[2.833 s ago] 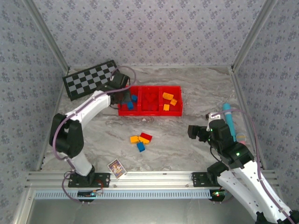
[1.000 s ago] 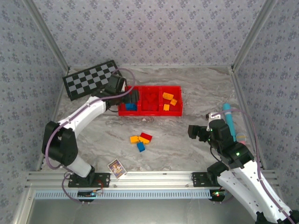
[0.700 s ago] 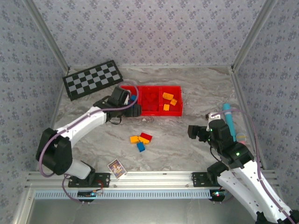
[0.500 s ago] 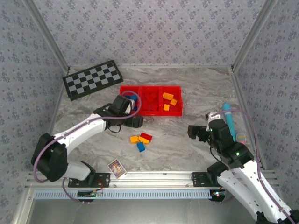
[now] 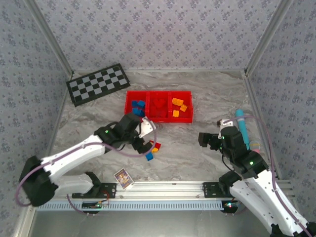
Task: Sort the legos into containers by color
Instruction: Pick up the lego from the middle-left of the table.
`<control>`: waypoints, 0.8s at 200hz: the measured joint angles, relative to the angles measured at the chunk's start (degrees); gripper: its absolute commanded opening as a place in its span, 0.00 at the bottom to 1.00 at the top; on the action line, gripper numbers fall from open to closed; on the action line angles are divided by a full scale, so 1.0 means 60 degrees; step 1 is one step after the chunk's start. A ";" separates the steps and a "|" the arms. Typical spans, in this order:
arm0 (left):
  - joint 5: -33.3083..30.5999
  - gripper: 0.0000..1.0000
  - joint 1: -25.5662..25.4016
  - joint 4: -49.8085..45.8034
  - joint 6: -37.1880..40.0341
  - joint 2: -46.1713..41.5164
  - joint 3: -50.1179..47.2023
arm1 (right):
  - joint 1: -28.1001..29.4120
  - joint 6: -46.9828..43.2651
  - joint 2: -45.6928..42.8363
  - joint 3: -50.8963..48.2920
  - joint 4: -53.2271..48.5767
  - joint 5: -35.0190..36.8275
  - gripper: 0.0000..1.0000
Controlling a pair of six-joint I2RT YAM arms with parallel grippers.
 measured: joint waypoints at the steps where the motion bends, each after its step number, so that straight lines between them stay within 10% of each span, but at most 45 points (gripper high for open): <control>1: 0.0000 1.00 0.0004 -0.0004 0.0113 -0.0080 -0.0055 | 0.0000 0.0004 -0.0004 0.0000 0.0000 0.0000 1.00; 68: 0.0790 0.98 0.0729 -0.1694 0.3840 0.0663 0.0033 | 0.0000 0.0000 -0.0342 -0.0033 0.0036 -0.0160 1.00; 160: 0.0601 0.90 0.0710 -0.1045 0.4615 0.2382 -0.0328 | 0.0000 0.0000 -0.0590 -0.0084 0.0073 -0.0262 1.00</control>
